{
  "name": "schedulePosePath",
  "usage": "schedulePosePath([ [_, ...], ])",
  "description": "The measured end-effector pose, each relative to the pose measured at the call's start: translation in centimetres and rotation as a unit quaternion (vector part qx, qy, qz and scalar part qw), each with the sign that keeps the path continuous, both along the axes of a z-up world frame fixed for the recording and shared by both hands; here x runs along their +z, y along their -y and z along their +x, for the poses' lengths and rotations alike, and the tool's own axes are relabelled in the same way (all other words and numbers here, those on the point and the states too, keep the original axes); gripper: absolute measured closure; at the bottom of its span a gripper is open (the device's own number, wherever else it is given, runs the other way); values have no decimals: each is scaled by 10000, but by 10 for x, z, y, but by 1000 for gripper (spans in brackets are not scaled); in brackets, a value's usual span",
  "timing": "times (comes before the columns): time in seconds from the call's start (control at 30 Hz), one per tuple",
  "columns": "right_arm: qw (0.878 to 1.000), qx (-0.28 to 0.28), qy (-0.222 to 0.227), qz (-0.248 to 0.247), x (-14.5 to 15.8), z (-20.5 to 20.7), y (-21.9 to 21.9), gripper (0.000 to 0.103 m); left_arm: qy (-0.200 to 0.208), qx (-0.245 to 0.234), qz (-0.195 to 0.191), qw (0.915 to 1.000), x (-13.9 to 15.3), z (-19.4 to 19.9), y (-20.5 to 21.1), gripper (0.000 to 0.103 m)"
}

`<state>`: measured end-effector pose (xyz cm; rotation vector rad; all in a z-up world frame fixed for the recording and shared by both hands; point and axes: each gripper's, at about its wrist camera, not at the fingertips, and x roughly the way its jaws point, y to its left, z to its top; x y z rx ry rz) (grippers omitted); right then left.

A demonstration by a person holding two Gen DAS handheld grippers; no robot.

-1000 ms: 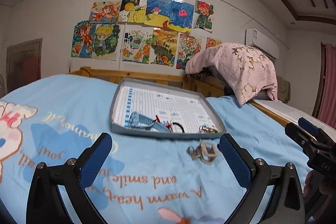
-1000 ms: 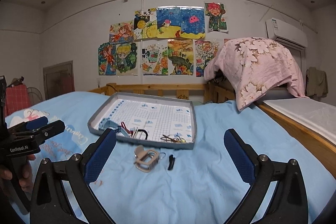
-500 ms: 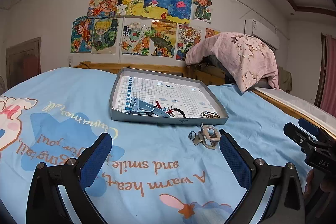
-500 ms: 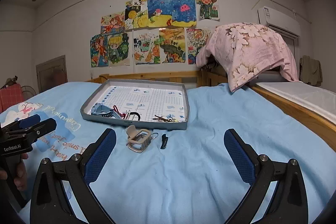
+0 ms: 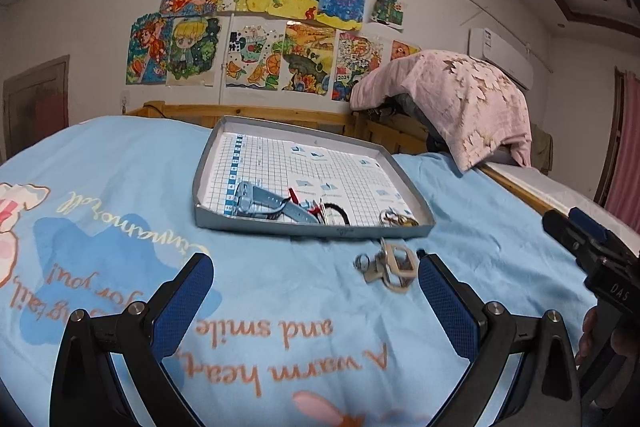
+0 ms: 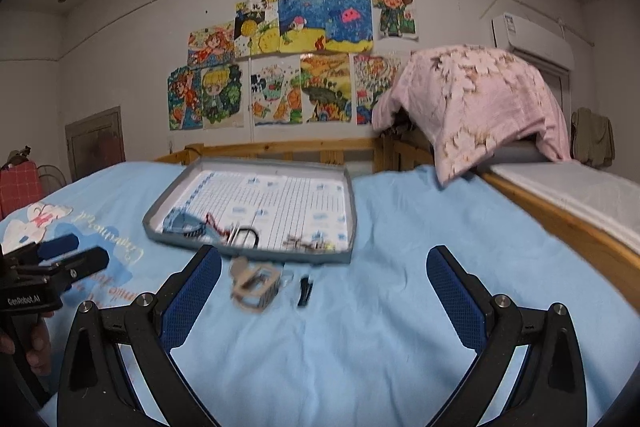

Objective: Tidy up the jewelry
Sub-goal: 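Withdraw both tools and move the left tool over the beige keychain, then close left tool on beige keychain while right tool grasps black beaded hair tie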

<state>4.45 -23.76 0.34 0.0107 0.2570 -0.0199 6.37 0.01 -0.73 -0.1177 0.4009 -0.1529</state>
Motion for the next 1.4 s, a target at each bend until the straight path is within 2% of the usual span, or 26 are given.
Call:
schedulePosePath([
  [0.1,10000,-16,83,-31,13,15,-1,2,-32,48,-142,9999,-1,19,-1,0],
  [0.27,9999,-100,-68,-64,21,51,0,2,-106,96,-288,9995,-2,49,0,0],
  [0.5,9994,-106,-341,15,-4,81,5,3,-199,-126,-468,9986,-13,82,8,0],
  [0.57,9987,-63,-500,-25,-17,88,7,9,-242,-263,-464,9983,-20,86,14,0],
  [0.63,9978,16,-668,-8,-29,94,9,30,-282,-354,-434,9980,-25,88,19,1],
  [0.7,9968,69,-791,3,-37,98,11,36,-340,-474,-405,9975,-31,92,23,8],
  [0.77,9956,236,-910,57,-44,101,12,44,-423,-629,-390,9964,-34,95,27,22],
  [0.8,9946,330,-984,71,-48,103,11,48,-476,-744,-409,9953,-37,97,29,25],
  [0.87,9927,476,-1105,76,-55,107,9,57,-603,-1046,-533,9913,-42,103,32,41],
  [0.93,9904,608,-1238,64,-63,112,8,64,-717,-1223,-613,9880,-48,107,33,48],
  [1.1,9846,847,-1529,56,-78,121,4,76,-867,-1550,-569,9825,-56,113,45,59],
  [1.27,9791,975,-1782,84,-89,130,1,81,-1029,-1764,-359,9783,-61,120,62,70],
  [1.4,9756,1054,-1928,36,-94,135,-3,82,-1180,-1802,-335,9760,-64,126,67,73],
])
